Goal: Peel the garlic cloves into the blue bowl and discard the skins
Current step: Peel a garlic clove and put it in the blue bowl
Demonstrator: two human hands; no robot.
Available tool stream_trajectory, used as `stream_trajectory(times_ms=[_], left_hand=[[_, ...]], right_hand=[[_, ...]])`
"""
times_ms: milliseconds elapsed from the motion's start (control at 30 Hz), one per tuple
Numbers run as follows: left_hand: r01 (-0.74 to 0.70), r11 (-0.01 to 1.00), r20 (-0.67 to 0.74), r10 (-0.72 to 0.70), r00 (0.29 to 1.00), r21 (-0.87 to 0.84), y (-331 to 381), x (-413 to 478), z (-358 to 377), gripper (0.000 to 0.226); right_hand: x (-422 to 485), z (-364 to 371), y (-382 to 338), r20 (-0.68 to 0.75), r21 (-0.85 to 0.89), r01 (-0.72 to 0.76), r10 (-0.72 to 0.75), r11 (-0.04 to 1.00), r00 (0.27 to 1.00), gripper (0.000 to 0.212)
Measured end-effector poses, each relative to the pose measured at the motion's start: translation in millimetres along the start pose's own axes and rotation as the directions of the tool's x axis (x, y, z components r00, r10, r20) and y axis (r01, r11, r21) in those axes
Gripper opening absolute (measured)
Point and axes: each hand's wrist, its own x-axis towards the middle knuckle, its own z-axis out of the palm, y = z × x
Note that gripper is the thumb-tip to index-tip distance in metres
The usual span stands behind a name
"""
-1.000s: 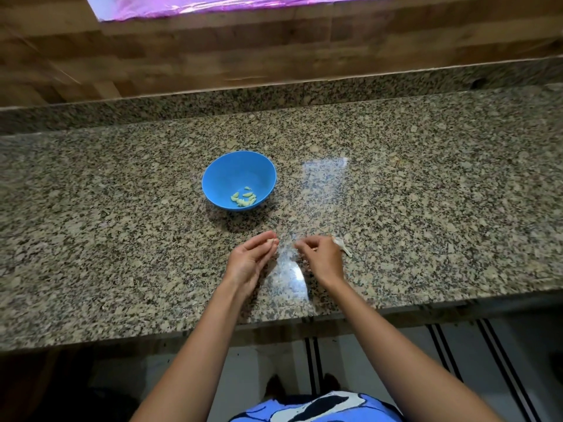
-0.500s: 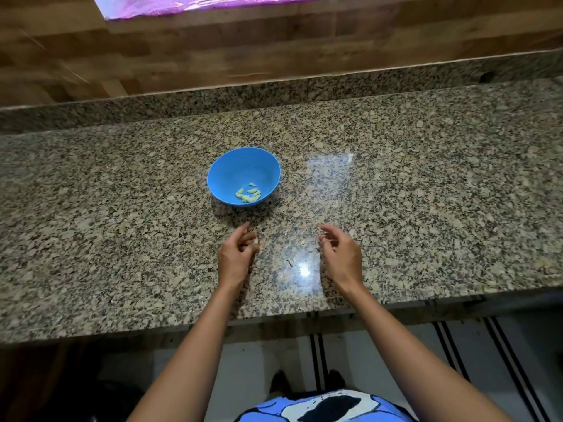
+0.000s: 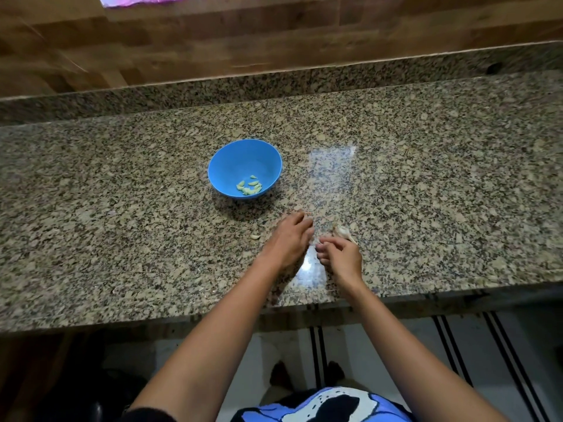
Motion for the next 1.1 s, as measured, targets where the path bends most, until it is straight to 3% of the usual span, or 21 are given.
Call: stream_trajectory(times_ms=[133, 267, 333, 367, 433, 467, 600, 700, 800, 867, 933, 1000, 1100], left_hand=[[-0.173, 0.967, -0.022, 0.18, 0.983, 0.187, -8.3, -40.2, 7.1, 0.046], [-0.287, 0.937, -0.067, 0.306, 0.95, 0.2, -29.3, -82.4, 9.7, 0.032], [-0.202, 0.972, -0.172, 0.22, 0.96, 0.116, -26.5, -81.7, 9.5, 0.021], [-0.088, 0.996, -0.255, 0.079, 0.964, -0.021, -18.7, -78.8, 7.0, 0.017], [0.092, 0.924, -0.324, -0.222, 0.92, -0.371, -1.6, -72.4, 3.6, 0.016], [0.094, 0.889, -0.349, -0.27, 0.897, -0.448, 4.9, -69.7, 3.8, 0.016], [0.052, 0.938, -0.464, -0.217, 0.859, -0.342, 16.4, -76.4, 9.9, 0.029], [0.122, 0.939, -0.428, -0.259, 0.866, -0.322, 18.4, -80.8, 17.9, 0.05], [0.065, 0.84, -0.28, -0.251, 0.927, -0.538, 20.9, -85.1, 16.2, 0.064], [0.036, 0.769, -0.317, -0.306, 0.898, -0.639, 3.8, -87.0, 7.5, 0.065], [0.153, 0.85, -0.389, -0.382, 0.838, -0.504, -25.4, -92.0, -9.7, 0.057], [0.373, 0.898, -0.391, -0.437, 0.81, -0.231, -66.7, -100.2, -18.8, 0.059], [0.603, 0.796, -0.264, -0.572, 0.776, 0.048, -105.0, -111.5, -20.4, 0.072]], right_hand=[[0.5, -4.9, -2.3, 0.002, 0.105, -0.084, 0.085, 0.991, 0.996, 0.02], [-5.8, -0.5, -10.5, 0.061, 0.159, -0.177, 0.17, 0.971, 0.984, 0.021], [-12.9, 4.8, -16.8, 0.182, 0.139, -0.276, 0.25, 0.951, 0.951, 0.021], [-15.6, 8.2, -19.2, 0.249, 0.114, -0.327, 0.292, 0.938, 0.923, 0.023], [-19.2, 13.1, -21.7, 0.369, 0.121, -0.423, 0.355, 0.898, 0.859, 0.027], [-19.3, 14.2, -22.5, 0.411, 0.151, -0.465, 0.372, 0.873, 0.832, 0.028], [-18.5, 9.9, -24.2, 0.489, 0.25, -0.565, 0.401, 0.786, 0.775, 0.013], [-22.5, 13.5, -22.2, 0.471, 0.301, -0.542, 0.373, 0.784, 0.8, 0.017], [-25.5, 21.1, -18.9, 0.374, 0.353, -0.486, 0.356, 0.799, 0.856, 0.017], [-25.5, 23.7, -18.6, 0.32, 0.373, -0.467, 0.362, 0.802, 0.876, 0.015], [-22.7, 20.1, -17.2, 0.251, 0.354, -0.428, 0.356, 0.832, 0.9, 0.013], [-20.8, 13.5, -16.5, 0.208, 0.348, -0.397, 0.343, 0.849, 0.916, 0.013], [-20.6, 3.0, -16.8, 0.174, 0.367, -0.374, 0.333, 0.852, 0.927, 0.01]])
